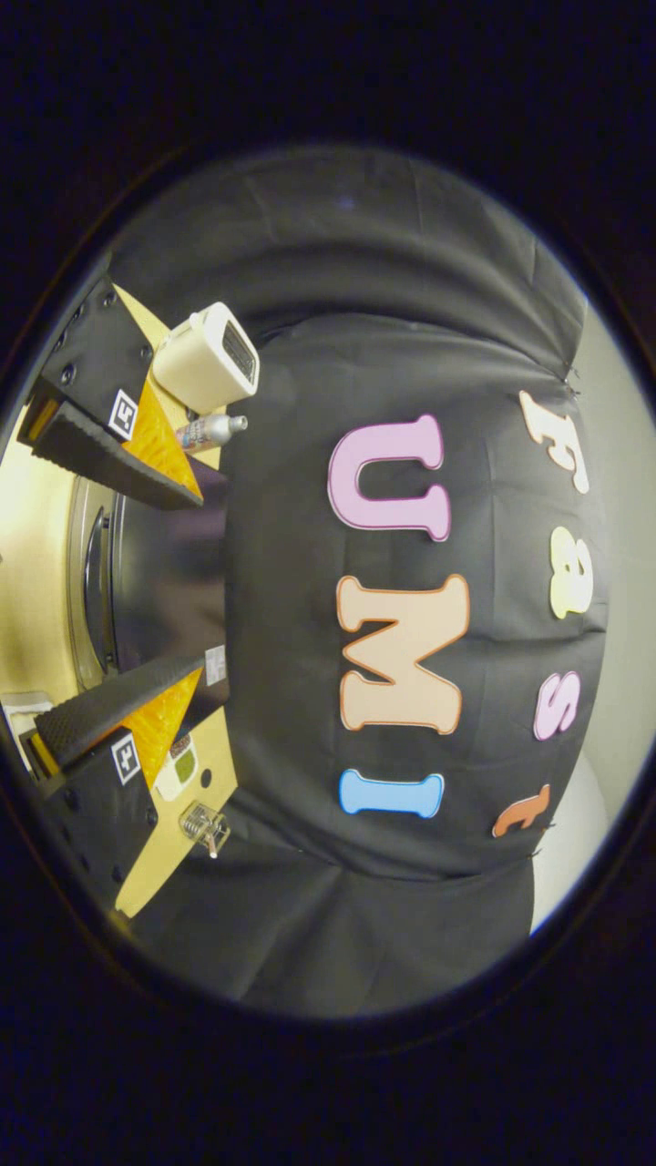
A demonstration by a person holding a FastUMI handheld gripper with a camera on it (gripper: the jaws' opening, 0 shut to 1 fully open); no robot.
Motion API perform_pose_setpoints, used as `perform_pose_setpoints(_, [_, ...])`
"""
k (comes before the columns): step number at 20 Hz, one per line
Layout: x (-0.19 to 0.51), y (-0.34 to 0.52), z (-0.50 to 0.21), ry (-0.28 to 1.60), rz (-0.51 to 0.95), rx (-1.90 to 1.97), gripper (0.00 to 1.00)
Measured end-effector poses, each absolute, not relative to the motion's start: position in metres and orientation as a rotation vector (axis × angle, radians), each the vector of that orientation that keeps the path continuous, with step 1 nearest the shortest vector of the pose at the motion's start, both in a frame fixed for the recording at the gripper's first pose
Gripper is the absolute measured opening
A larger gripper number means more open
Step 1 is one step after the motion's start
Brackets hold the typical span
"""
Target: Open the toaster oven, put the food inside, and close the toaster oven door.
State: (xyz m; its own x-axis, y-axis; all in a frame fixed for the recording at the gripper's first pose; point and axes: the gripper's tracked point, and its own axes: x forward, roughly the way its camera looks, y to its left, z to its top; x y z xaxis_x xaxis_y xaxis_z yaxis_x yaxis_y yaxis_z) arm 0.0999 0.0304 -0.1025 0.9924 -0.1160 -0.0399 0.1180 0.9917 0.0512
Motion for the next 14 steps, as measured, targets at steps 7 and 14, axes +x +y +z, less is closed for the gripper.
perform_pose_setpoints(7, [0.131,0.055,-0.154,0.029,-0.073,0.053,1.00])
perform_pose_setpoints(14, [0.148,0.048,-0.195,0.055,-0.096,0.119,1.00])
